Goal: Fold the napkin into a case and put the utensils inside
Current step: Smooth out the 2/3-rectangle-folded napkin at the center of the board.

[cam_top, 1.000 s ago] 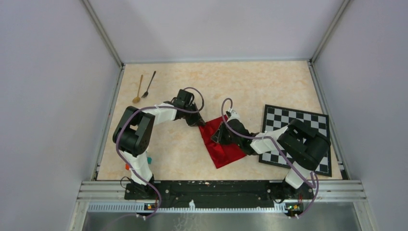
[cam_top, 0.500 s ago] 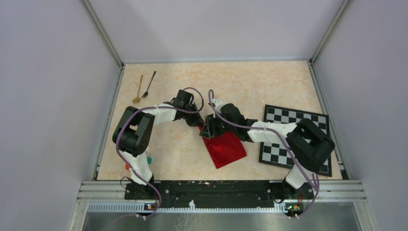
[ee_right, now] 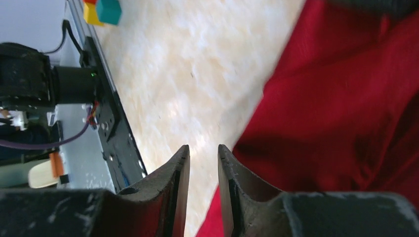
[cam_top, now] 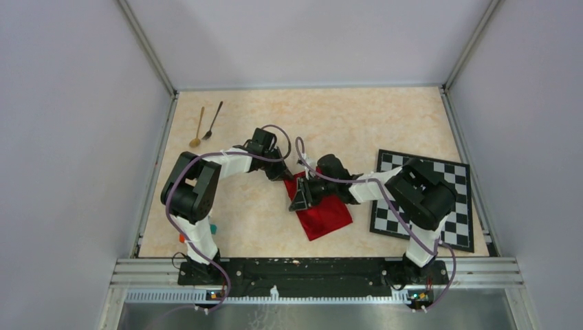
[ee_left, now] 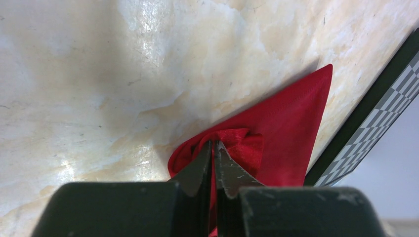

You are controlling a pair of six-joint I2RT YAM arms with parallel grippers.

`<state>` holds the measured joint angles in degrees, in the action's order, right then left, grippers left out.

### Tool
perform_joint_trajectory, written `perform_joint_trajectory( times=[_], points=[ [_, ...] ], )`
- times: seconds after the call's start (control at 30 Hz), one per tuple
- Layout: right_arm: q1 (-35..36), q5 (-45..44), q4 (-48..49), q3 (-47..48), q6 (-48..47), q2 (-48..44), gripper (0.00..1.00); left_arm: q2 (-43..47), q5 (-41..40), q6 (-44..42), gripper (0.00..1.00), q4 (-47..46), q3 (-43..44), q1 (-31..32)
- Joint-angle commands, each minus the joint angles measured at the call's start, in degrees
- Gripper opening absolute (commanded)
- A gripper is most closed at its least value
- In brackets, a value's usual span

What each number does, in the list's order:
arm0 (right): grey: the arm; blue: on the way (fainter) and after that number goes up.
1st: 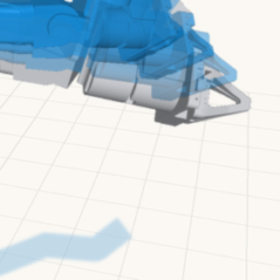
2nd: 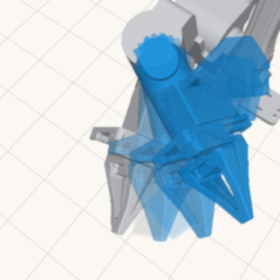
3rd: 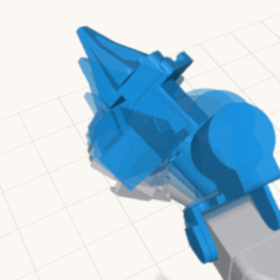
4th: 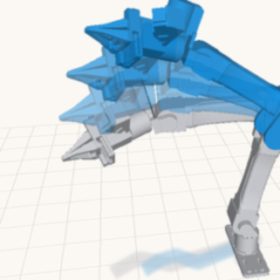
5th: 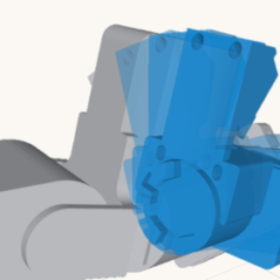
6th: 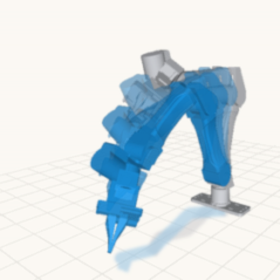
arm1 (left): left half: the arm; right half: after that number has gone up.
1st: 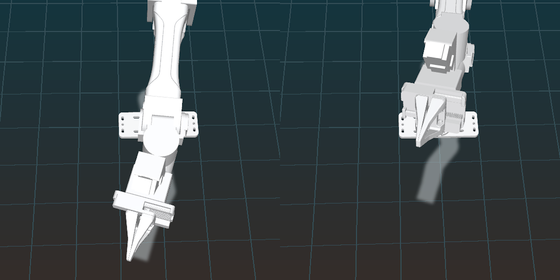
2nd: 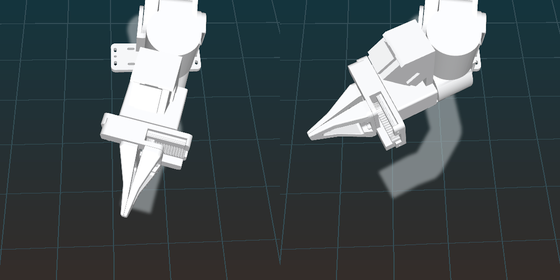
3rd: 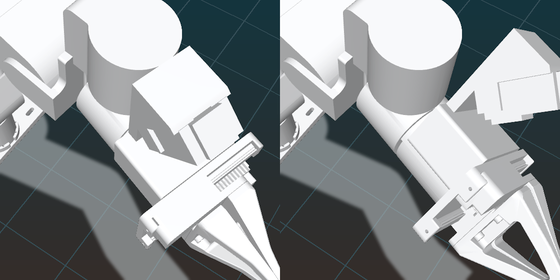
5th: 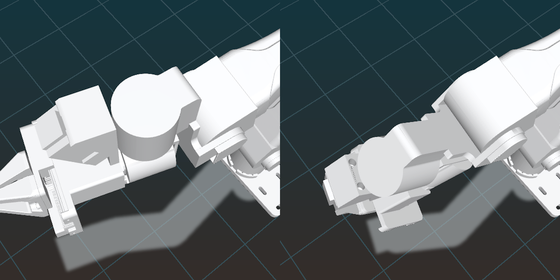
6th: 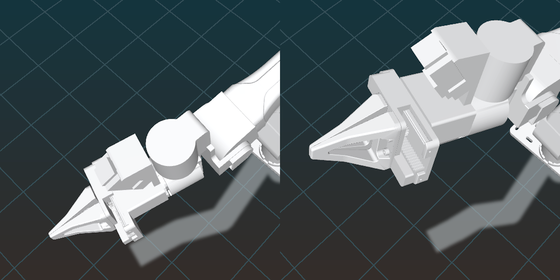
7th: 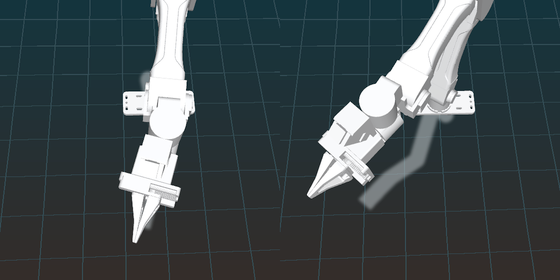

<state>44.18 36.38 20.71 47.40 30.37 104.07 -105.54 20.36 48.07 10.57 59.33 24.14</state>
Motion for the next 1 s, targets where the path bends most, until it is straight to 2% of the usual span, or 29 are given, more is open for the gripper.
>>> perform_joint_trajectory(
  times=[0.0, 0.33, 0.47, 0.6, 0.67, 0.77, 0.97],
  points=[
    [-0.60, 3.71, 4.64, -5.44, 3.46, -0.63, 0.27, -1.65, -2.92, -1.40, 0.08, 0.93, -1.32, -0.53],
    [-0.50, 4.19, 13.51, -24.14, 16.18, -11.37, 0.35, -3.30, -2.42, -2.54, 0.07, 0.73, -0.80, -0.86],
    [-0.50, 1.78, 5.23, -27.36, 13.86, -18.19, 0.36, -3.58, -2.30, -3.16, 0.07, 0.98, -0.42, -0.93],
    [-0.72, -2.35, -14.21, -24.75, 6.71, -27.50, 0.38, -3.11, -0.68, -4.68, 0.09, 2.22, 1.61, -0.89],
    [-1.79, -5.81, -22.88, -21.87, 3.21, -31.84, 0.42, -2.35, 1.47, -5.84, 0.15, 2.92, 3.15, -0.78],
    [-6.78, -6.37, -28.25, -18.05, 0.31, -34.42, 0.46, -0.81, 6.84, -8.05, 0.28, 3.05, 5.76, -0.68],
    [-17.16, -7.05, -30.94, -11.73, -1.98, -28.92, 0.49, 4.27, 12.53, -11.71, 0.52, 7.12, 10.72, -0.68]
  ],
)
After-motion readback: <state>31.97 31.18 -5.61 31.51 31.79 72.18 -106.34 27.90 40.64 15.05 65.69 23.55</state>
